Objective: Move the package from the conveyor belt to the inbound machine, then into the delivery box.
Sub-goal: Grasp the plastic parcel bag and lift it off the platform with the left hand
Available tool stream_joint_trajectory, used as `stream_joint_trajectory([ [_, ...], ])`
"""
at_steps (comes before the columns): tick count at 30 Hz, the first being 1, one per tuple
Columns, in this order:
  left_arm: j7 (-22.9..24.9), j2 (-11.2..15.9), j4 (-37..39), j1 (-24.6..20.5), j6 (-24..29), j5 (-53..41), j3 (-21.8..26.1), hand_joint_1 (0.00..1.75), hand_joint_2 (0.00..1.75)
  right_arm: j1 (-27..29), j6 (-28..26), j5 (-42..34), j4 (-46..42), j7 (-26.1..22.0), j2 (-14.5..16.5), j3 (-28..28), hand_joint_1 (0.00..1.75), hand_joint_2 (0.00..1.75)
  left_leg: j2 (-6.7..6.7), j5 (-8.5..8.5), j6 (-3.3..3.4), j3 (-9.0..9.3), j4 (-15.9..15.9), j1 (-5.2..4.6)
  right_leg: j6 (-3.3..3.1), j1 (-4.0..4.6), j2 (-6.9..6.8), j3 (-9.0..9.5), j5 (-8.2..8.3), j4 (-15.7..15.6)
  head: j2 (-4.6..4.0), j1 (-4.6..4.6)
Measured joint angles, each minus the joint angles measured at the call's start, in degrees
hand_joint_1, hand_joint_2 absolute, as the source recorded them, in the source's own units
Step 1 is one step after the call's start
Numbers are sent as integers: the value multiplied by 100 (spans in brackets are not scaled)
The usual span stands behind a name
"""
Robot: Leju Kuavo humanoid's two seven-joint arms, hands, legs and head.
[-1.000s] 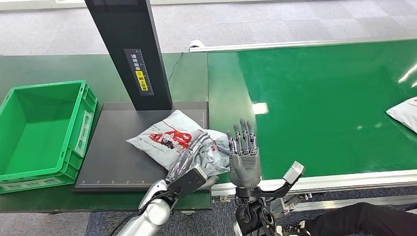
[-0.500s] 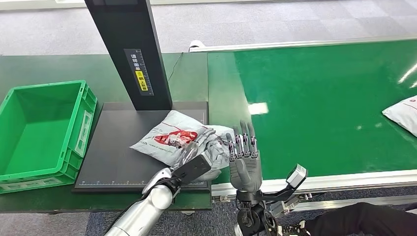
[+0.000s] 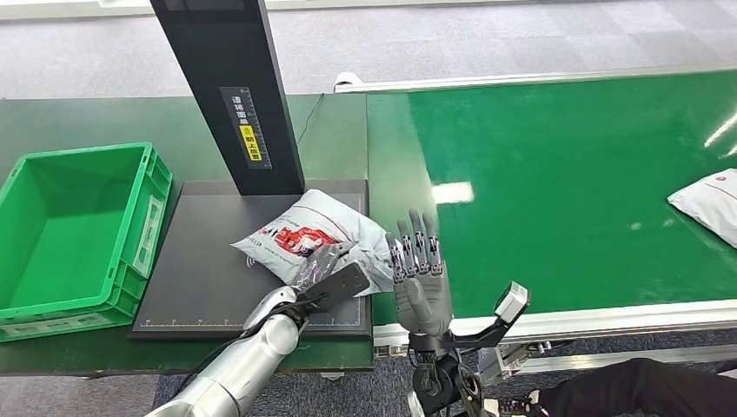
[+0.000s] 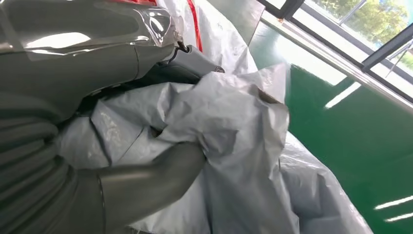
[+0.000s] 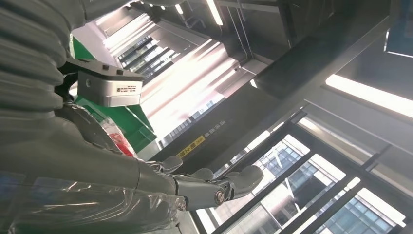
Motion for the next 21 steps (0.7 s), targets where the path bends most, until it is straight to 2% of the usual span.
stream_joint_trajectory([
  [9, 134, 50, 117, -10, 185, -140, 91, 175, 175, -27, 7, 14, 94, -40, -38, 26, 0, 175, 1, -1, -1, 24, -2, 1, -1, 0, 1, 27, -1, -1, 1, 1],
  [12, -117, 71, 117, 22, 460, -13, 252, 174, 175, -27, 6, -3, 123, -72, -50, 34, 0, 175, 3, 0, -2, 27, -2, 2, -3, 1, 2, 28, 1, 0, 0, 1],
  [16, -713, 161, -60, 173, 868, 443, 619, 175, 175, -25, 3, -39, 163, -116, -79, 46, 0, 175, 6, 4, -7, 26, -2, 3, -6, 3, 3, 21, 3, 2, -1, 1],
  [18, -998, 263, -381, 309, 925, 802, 875, 175, 175, -23, 2, -54, 187, -151, -94, 47, 0, 175, 5, 7, -10, 21, -2, 4, -8, 5, 4, 11, 4, 4, -1, 1],
  [21, -1130, 462, -1196, 555, 911, 1259, 1266, 175, 175, -5, 2, -68, 215, -198, -119, 45, 0, 175, 4, 11, -12, 9, -1, 4, -9, 5, 4, -5, 5, 8, 0, 2],
])
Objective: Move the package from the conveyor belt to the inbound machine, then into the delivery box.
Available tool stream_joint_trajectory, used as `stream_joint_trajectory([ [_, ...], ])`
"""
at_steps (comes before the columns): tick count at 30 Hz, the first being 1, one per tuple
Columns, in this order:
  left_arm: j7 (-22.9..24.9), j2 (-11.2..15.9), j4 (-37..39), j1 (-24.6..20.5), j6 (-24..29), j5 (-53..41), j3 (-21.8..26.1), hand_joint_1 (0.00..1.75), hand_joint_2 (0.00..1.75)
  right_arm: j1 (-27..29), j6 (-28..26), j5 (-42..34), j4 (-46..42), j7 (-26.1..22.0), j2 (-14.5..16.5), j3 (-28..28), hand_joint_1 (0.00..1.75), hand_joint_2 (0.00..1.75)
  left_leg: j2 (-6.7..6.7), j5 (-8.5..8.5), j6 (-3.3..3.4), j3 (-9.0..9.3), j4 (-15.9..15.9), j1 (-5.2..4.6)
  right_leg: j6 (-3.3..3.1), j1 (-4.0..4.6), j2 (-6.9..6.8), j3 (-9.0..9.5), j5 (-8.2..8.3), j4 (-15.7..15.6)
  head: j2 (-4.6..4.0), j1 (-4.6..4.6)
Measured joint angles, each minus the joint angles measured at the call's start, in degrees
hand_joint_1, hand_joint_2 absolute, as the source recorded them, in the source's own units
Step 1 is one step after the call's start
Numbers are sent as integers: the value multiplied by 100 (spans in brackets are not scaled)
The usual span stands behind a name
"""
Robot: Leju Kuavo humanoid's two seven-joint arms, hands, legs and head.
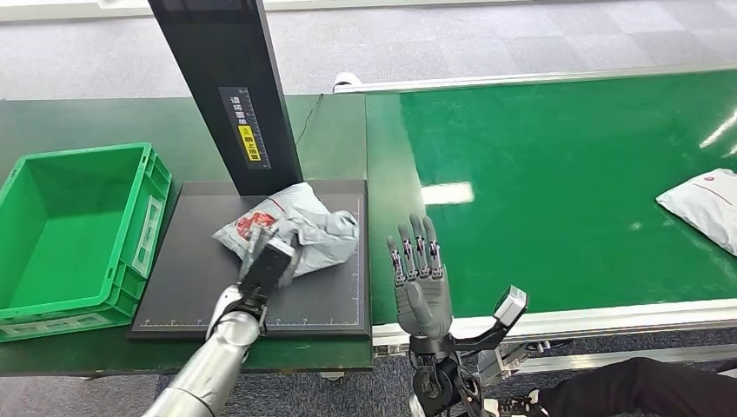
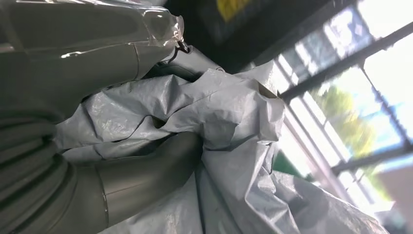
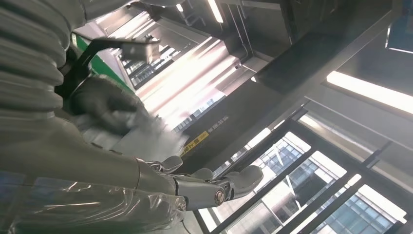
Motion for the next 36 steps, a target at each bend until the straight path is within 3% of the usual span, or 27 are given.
stream_joint_trajectory([
  [7, 263, 509, -1550, 32, -19, 396, 797, 175, 175, 82, 0, -17, 5, 2, -10, -28, 0, 175, 0, 0, 0, -16, 0, 1, 0, 0, 0, -17, 0, 1, -1, -2],
  [15, 305, 757, -2122, -120, 34, 549, 1150, 174, 175, 85, 7, -5, 5, 9, -10, -42, 0, 175, -2, 1, 1, -24, 3, 0, 0, 0, -1, -25, 0, 1, 0, 1],
  [28, 1497, 1634, -2917, -2108, -867, 1745, 1892, 173, 175, 140, 7, 126, -11, 26, -26, -198, 0, 175, 3, 9, -8, -31, 2, 6, -8, 6, 3, -36, 5, 5, -1, 0],
  [36, 1812, 1958, -3091, -2686, -1025, 1881, 2015, 173, 175, 179, 9, 214, -101, 117, -7, -264, 0, 175, 1, 9, -8, -32, 3, 6, -8, 4, 2, -34, 5, 5, -1, 1],
])
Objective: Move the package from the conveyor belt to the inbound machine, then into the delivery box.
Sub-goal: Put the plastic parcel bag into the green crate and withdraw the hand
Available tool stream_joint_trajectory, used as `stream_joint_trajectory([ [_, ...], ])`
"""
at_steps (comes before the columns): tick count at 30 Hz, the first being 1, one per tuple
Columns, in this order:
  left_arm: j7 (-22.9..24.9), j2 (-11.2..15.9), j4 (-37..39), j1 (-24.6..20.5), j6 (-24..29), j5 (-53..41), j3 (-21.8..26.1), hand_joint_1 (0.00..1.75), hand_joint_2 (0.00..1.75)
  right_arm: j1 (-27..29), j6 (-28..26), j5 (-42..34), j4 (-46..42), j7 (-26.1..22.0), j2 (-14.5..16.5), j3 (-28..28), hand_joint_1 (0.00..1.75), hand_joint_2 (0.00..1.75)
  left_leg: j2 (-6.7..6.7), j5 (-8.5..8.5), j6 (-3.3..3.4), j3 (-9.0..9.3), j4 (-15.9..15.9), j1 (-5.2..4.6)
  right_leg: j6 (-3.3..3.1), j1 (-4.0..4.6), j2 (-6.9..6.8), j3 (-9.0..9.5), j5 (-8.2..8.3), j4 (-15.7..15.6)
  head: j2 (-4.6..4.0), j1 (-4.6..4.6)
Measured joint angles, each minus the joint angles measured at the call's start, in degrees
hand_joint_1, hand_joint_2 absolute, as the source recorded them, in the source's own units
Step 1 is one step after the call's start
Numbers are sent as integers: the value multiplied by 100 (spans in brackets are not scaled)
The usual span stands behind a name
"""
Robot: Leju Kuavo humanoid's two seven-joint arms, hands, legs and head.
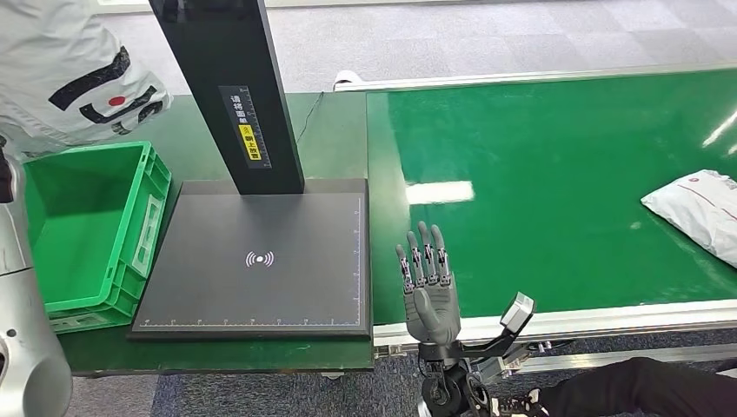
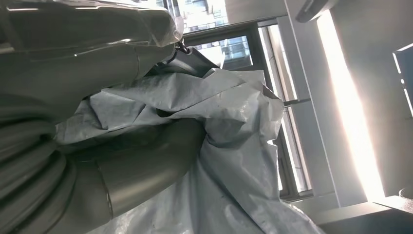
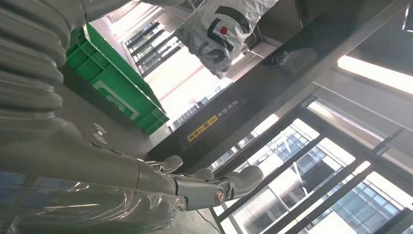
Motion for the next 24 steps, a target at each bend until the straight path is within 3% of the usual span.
stream_joint_trajectory([
  [7, 59, 345, 487, -350, 472, -565, 86, 171, 175, 25, 21, 47, -96, 87, 53, -79, 0, 175, 4, 0, -1, 1, -1, 1, -1, 2, 2, -1, 0, 2, 0, -1],
  [14, -2, 805, 1912, -628, 589, -1610, 325, 172, 175, 26, 90, 56, -103, 93, 63, -98, 0, 175, 12, 5, -8, 4, -2, 1, -3, 4, 10, -5, 0, 7, 1, 1],
  [24, 57, 877, 3025, -704, 522, -2272, 324, 167, 175, 77, 101, 97, -193, 96, 73, -108, 0, 175, 11, 6, -9, 0, 1, -1, -3, 1, 9, -7, 0, 4, 0, 1],
])
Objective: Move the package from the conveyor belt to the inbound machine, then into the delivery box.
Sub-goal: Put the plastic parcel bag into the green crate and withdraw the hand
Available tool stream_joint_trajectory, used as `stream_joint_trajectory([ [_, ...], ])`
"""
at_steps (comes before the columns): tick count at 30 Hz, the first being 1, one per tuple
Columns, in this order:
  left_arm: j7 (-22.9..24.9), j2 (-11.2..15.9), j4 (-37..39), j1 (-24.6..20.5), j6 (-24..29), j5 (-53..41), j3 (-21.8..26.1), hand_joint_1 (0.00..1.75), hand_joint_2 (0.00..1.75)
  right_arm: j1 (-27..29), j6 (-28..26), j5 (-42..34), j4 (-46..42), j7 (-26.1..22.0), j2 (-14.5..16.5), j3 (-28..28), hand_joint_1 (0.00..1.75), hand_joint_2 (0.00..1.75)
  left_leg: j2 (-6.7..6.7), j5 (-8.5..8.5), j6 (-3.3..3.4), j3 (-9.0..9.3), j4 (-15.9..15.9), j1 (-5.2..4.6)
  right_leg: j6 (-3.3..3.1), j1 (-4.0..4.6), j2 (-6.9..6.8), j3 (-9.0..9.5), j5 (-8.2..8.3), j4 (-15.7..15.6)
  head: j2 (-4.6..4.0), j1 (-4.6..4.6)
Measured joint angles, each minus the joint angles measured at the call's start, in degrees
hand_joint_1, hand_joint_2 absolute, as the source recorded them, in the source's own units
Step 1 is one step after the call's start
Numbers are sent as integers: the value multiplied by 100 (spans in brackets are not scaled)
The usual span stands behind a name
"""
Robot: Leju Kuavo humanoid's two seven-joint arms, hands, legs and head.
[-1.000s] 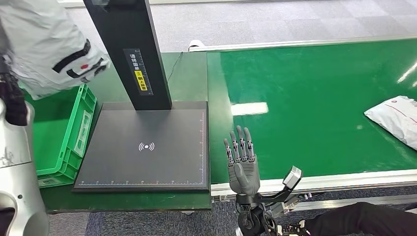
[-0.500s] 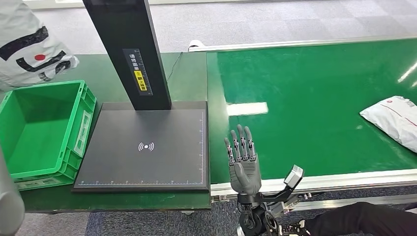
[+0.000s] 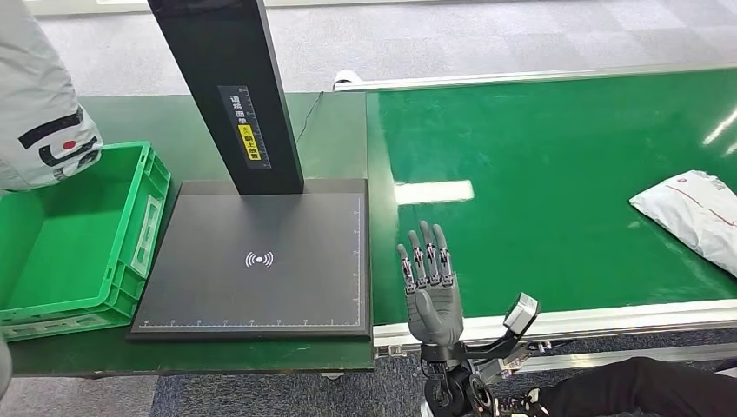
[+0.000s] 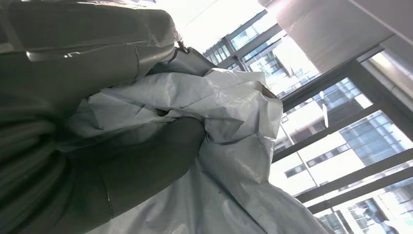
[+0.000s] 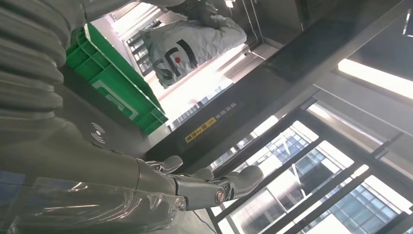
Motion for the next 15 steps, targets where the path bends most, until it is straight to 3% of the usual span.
stream_joint_trajectory([
  [3, 28, -51, 88, -18, -29, -122, -5, 162, 175, 22, -3, 9, -56, 9, 21, -4, 0, 175, 0, -1, 0, 0, 0, 0, 0, 0, 1, -2, 0, -1, 1, 1],
  [15, 532, -168, 427, -289, -121, -861, -131, 168, 175, 115, -1, 37, -146, 19, 38, -50, 0, 175, 1, 0, 0, 0, -1, 1, -2, 1, 2, -2, 1, 1, 0, 1],
])
